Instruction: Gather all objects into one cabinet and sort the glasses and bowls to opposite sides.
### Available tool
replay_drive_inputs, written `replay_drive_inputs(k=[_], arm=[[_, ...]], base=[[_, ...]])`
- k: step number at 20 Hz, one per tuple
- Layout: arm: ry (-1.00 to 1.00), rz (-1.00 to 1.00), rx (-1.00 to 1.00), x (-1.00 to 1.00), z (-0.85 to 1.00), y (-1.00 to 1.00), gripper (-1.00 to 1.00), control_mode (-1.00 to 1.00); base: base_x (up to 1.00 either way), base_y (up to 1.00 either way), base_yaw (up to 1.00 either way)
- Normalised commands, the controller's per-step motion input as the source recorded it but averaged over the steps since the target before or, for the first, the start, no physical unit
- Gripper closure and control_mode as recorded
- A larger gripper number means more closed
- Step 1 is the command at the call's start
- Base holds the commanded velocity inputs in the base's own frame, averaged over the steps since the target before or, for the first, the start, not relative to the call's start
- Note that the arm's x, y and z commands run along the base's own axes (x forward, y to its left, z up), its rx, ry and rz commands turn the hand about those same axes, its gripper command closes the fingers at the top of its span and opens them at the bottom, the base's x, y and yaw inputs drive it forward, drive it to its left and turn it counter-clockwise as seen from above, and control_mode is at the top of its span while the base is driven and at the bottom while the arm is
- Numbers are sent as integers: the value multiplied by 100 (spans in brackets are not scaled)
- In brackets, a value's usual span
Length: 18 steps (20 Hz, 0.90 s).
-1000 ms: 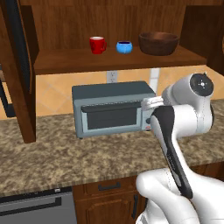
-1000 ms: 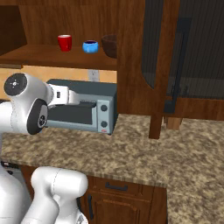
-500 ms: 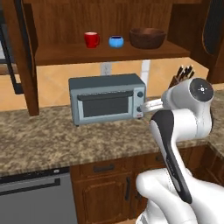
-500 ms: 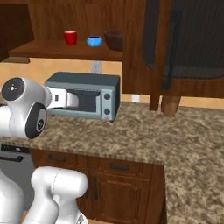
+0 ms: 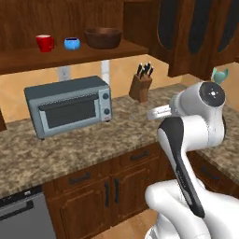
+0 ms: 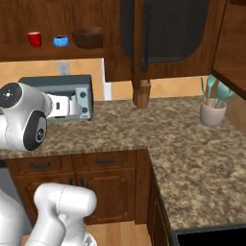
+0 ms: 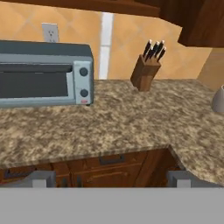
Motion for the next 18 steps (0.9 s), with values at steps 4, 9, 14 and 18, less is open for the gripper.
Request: replay_drive_inputs(k=[4,9,14,18], arm=[[0,0,0,0,0,0,-100,100],[0,0,0,0,0,0,-100,100],[0,0,0,0,0,0,-100,100],[0,0,0,0,0,0,-100,100]], base=[[-60,-1,-56],[-59,-17,-57],[-8,-7,-49],[29,1,-40]])
